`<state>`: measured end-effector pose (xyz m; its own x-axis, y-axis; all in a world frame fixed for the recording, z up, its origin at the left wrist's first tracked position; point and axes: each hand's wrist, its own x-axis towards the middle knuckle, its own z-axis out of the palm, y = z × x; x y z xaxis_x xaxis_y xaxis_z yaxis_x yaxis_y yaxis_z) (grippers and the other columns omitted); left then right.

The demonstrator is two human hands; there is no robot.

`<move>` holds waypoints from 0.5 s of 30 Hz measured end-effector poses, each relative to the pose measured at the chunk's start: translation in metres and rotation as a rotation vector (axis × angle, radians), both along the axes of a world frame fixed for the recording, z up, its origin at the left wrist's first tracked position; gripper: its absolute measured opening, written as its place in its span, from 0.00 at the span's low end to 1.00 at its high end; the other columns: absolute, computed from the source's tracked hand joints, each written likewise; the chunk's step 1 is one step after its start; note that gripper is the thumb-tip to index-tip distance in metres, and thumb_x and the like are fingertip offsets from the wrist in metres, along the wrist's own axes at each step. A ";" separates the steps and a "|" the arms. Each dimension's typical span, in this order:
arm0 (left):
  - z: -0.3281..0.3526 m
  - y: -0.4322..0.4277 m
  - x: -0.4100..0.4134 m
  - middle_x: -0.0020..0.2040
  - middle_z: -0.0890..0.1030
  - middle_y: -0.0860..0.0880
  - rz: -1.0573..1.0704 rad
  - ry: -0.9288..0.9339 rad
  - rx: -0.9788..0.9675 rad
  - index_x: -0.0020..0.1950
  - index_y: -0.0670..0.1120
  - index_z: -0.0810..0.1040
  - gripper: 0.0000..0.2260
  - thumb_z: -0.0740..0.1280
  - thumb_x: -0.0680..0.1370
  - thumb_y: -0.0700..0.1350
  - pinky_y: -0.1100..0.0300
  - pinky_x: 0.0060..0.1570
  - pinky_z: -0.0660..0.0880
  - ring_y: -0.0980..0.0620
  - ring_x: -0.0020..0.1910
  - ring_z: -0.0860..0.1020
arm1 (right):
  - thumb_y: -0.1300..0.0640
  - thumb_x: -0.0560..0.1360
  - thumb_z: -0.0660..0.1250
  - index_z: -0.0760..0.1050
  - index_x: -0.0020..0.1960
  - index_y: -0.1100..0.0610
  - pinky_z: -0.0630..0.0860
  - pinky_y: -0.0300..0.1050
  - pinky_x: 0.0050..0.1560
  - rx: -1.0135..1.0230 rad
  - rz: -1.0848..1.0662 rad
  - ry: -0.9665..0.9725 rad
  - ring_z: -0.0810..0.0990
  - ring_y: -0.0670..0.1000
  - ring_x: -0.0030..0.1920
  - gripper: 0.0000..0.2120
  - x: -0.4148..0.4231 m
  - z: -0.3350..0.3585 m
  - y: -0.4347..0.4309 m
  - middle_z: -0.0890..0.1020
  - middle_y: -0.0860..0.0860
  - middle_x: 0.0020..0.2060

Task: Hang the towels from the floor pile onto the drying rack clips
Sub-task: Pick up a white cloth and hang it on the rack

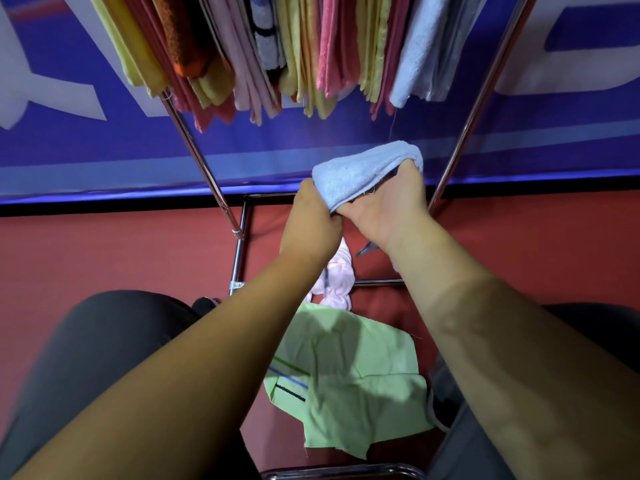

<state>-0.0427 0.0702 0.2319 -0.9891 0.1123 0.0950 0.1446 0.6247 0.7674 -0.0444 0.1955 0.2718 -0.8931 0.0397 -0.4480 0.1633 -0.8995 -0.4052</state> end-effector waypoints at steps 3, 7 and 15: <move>0.004 0.001 0.001 0.52 0.83 0.46 0.123 -0.005 -0.060 0.60 0.47 0.71 0.11 0.65 0.78 0.38 0.47 0.46 0.78 0.42 0.49 0.81 | 0.51 0.86 0.56 0.74 0.74 0.62 0.78 0.77 0.58 0.009 -0.023 -0.011 0.82 0.70 0.64 0.23 0.000 -0.004 0.005 0.80 0.66 0.67; 0.021 0.000 -0.001 0.46 0.81 0.49 0.155 0.024 -0.063 0.61 0.47 0.73 0.10 0.62 0.80 0.40 0.49 0.44 0.78 0.41 0.46 0.81 | 0.57 0.85 0.54 0.76 0.68 0.64 0.83 0.73 0.53 0.038 -0.065 -0.079 0.85 0.68 0.59 0.19 0.003 -0.003 0.010 0.83 0.65 0.62; 0.063 0.006 0.007 0.49 0.83 0.49 0.125 0.053 -0.090 0.66 0.56 0.71 0.16 0.63 0.78 0.47 0.44 0.45 0.81 0.41 0.46 0.81 | 0.64 0.88 0.49 0.74 0.64 0.60 0.83 0.50 0.26 0.417 0.126 -0.375 0.86 0.54 0.30 0.15 0.012 -0.022 -0.002 0.82 0.61 0.48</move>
